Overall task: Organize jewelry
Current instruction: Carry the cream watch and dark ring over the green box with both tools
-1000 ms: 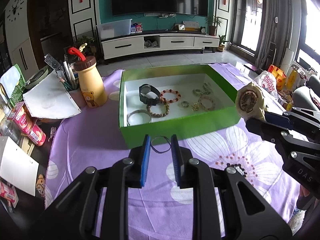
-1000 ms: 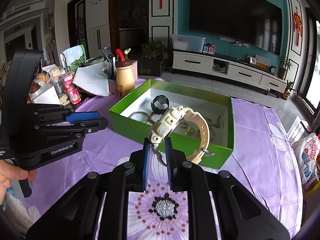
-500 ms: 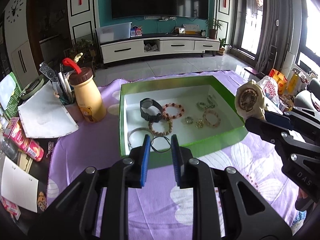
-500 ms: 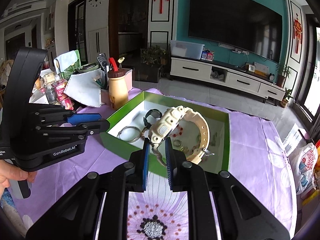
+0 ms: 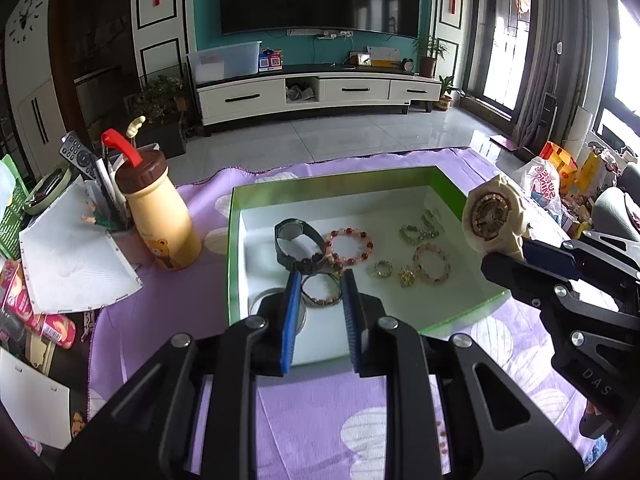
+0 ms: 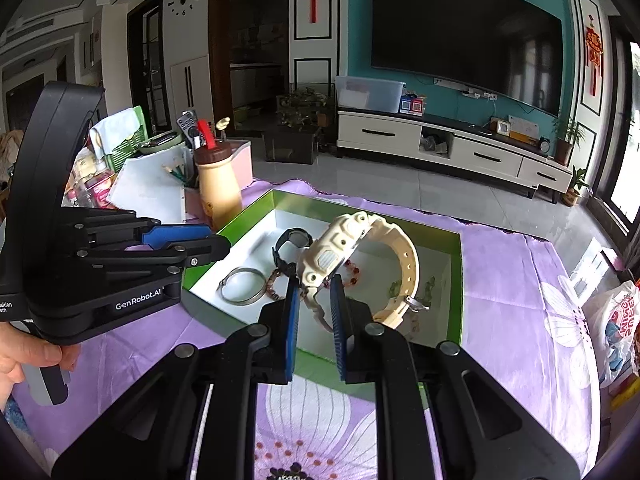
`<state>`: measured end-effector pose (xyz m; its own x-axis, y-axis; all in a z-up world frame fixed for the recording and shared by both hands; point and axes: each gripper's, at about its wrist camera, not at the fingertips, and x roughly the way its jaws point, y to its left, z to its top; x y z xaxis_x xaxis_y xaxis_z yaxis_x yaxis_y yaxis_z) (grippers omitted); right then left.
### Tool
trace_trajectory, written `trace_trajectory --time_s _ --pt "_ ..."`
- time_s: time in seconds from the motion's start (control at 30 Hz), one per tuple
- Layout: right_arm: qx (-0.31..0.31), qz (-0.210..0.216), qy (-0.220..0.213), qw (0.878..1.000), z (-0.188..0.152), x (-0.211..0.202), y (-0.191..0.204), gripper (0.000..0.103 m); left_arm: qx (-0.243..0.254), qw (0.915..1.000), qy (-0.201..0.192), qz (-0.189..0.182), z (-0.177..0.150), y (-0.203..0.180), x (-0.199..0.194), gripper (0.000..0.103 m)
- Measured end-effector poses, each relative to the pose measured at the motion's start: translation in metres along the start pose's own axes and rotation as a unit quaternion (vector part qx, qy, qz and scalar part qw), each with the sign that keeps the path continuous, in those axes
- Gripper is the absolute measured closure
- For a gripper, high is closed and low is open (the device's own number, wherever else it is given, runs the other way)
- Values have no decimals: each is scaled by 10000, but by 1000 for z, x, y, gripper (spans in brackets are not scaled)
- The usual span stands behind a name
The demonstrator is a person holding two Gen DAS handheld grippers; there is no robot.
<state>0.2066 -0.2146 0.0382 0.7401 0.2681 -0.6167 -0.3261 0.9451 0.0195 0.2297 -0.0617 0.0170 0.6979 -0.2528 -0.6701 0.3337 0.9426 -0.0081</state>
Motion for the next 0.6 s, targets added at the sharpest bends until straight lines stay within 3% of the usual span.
trace_trajectory --time_s 0.6 --pt "148 -124 151 9997 1 26 -24 88 -49 9998 182 -5 9 -1 34 82"
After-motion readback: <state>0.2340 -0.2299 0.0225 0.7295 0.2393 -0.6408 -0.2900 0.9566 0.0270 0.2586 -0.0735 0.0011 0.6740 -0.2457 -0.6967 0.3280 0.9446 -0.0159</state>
